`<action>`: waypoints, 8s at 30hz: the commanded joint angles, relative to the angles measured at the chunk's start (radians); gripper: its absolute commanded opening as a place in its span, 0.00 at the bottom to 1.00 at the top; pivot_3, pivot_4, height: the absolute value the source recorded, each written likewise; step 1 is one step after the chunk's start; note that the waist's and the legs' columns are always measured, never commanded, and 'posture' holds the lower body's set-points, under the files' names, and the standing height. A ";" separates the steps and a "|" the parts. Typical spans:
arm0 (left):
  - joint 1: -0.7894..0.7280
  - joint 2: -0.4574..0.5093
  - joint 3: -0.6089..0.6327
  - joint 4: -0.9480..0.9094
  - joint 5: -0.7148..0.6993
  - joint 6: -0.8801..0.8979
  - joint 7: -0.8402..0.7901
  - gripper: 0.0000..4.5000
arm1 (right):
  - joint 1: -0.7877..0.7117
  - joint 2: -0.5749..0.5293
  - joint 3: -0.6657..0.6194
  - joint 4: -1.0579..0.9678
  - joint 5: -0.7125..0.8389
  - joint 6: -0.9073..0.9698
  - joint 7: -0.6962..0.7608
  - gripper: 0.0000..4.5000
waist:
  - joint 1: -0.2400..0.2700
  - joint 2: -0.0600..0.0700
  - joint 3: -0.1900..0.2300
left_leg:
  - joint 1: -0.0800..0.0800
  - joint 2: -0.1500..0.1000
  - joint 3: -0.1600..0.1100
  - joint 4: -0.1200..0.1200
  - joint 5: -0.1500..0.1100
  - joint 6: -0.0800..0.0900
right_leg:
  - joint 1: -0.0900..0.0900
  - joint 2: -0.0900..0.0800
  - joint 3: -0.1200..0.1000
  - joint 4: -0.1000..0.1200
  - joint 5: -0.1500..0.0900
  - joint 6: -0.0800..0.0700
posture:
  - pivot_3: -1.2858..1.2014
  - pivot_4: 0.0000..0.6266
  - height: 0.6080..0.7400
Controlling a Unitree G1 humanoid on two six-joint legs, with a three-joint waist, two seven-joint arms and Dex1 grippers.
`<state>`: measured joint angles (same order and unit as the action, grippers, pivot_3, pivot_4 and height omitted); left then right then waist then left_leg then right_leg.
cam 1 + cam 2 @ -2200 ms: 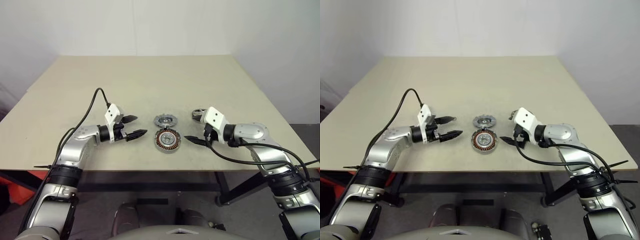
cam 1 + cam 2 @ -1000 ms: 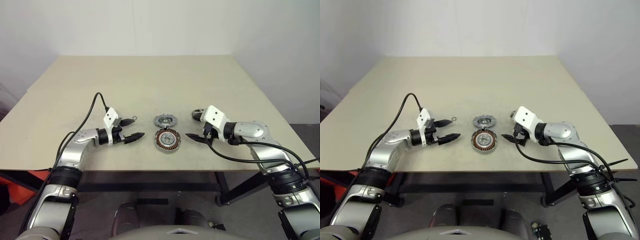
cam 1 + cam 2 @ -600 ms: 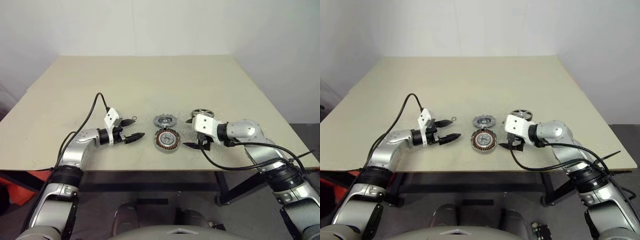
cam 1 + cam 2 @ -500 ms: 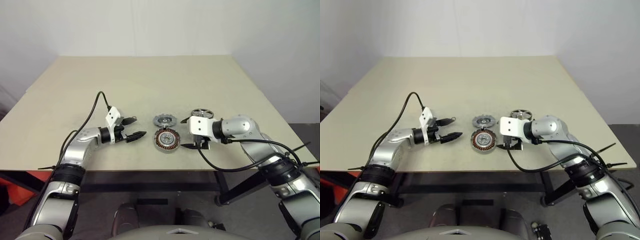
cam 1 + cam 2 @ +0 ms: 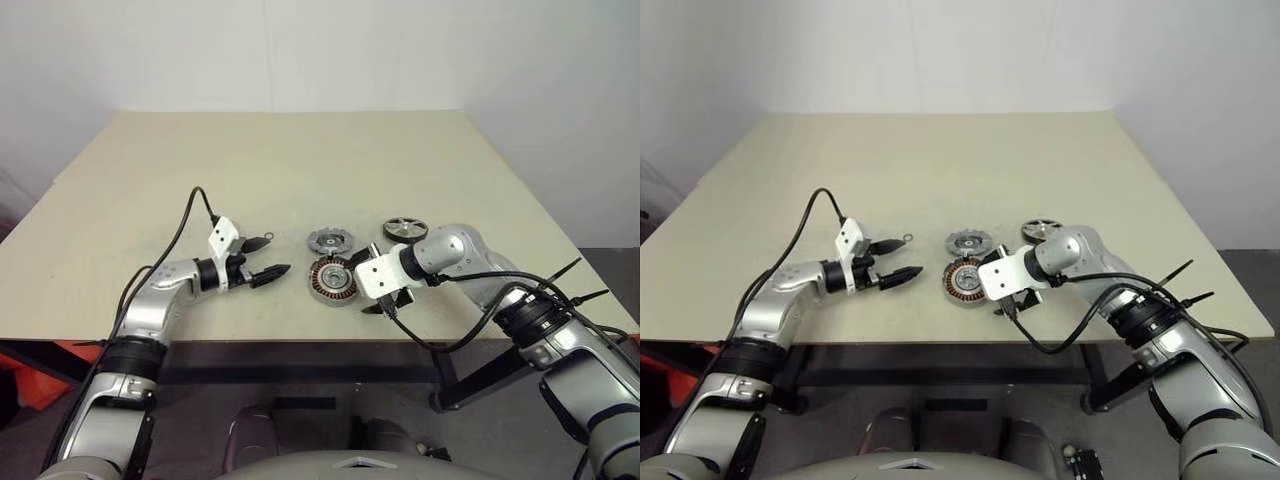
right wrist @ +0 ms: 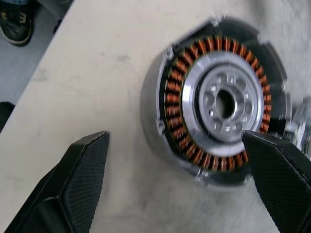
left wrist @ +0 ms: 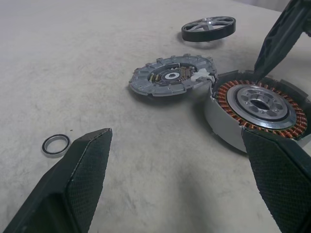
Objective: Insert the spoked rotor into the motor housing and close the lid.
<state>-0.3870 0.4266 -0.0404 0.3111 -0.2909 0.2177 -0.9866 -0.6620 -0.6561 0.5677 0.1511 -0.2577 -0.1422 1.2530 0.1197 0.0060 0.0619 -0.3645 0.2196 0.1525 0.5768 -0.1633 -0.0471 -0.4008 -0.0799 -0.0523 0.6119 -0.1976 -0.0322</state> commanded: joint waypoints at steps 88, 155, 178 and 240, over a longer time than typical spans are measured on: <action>-0.313 -0.106 0.033 0.666 0.234 -0.241 0.369 0.87 | 0.150 0.180 -0.399 -0.216 0.201 0.488 -0.401 0.76 | -0.020 -0.003 0.000 | 0.000 0.003 -0.001 -0.002 0.002 -0.003 | -0.002 0.004 0.000 -0.003 -0.001 0.001 | 0.52 0.00 1.00; -0.522 -0.074 0.013 0.803 0.237 -0.286 -0.080 0.29 | 0.501 0.100 -0.397 -0.474 0.221 0.646 -0.604 0.76 | 0.013 -0.004 0.001 | 0.009 -0.004 -0.001 -0.015 0.002 -0.004 | 0.000 0.000 0.000 -0.008 -0.003 0.004 | 0.52 0.00 1.00; -0.414 -0.118 -0.041 0.718 0.303 -0.311 0.008 0.65 | 0.456 0.111 -0.355 -0.413 0.214 0.617 -0.592 0.76 | 0.032 -0.005 0.002 | 0.014 -0.005 -0.001 -0.015 0.002 -0.004 | 0.007 -0.002 -0.001 -0.008 -0.003 0.005 | 0.52 0.00 1.00; -0.321 -0.205 -0.020 0.507 0.175 -0.251 -0.096 0.65 | 0.576 0.078 -0.563 -0.546 0.374 0.727 -0.562 0.76 | 0.031 -0.006 0.002 | 0.012 -0.007 0.000 -0.016 0.000 -0.001 | 0.006 -0.008 0.000 -0.009 -0.005 0.009 | 0.52 0.00 1.00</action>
<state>-0.7010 0.2171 -0.0632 0.8573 -0.0972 -0.0335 -1.0704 -0.0906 -0.5652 0.0660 -0.3309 0.0792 0.5740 0.6915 0.1505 0.0004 0.0638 -0.3522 0.2107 0.1521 0.5603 -0.1629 -0.0479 -0.3951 -0.0875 -0.0528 0.6029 -0.2029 -0.0235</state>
